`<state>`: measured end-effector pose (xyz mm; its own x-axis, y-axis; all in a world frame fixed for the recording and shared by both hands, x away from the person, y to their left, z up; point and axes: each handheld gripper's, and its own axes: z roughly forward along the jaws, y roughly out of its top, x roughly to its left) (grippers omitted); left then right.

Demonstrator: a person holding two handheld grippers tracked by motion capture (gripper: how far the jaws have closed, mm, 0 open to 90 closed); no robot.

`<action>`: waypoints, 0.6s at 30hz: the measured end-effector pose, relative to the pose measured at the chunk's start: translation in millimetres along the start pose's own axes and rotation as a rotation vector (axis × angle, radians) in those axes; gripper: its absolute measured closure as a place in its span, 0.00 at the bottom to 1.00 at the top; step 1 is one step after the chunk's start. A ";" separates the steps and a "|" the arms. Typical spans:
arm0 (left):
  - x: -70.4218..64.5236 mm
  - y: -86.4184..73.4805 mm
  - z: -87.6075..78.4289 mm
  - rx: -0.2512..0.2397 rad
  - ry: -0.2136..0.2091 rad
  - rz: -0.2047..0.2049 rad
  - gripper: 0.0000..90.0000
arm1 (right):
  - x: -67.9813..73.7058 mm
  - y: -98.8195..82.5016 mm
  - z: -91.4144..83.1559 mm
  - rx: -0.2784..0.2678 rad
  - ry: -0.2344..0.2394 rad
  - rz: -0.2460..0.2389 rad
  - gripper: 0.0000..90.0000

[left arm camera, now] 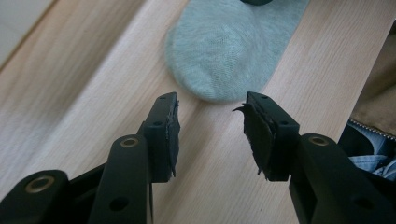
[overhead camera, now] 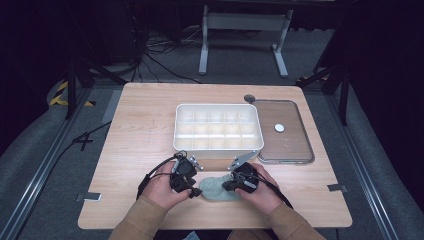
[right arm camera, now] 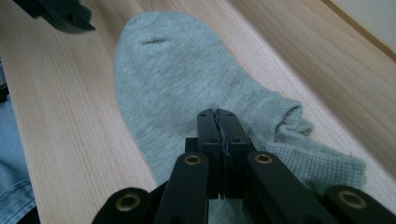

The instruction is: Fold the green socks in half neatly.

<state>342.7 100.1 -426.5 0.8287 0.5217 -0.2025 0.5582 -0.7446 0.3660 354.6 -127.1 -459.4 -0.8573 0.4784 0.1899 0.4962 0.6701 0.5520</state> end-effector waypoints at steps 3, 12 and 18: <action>-0.6 1.0 8.4 0.014 -0.005 0.007 0.62 | 0.0 0.0 0.1 0.000 0.000 -0.001 1.00; -4.7 5.5 23.0 0.039 -0.002 0.027 0.61 | 1.8 0.0 -0.2 0.001 -0.013 -0.011 1.00; -5.8 7.9 26.5 0.028 -0.012 0.035 0.60 | 2.6 -0.2 -0.2 0.000 -0.013 -0.011 1.00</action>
<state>343.4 80.2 -446.5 0.8483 0.4899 -0.2011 0.5294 -0.7739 0.3477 352.3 -126.1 -458.9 -0.8608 0.4784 0.1736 0.4870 0.6754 0.5538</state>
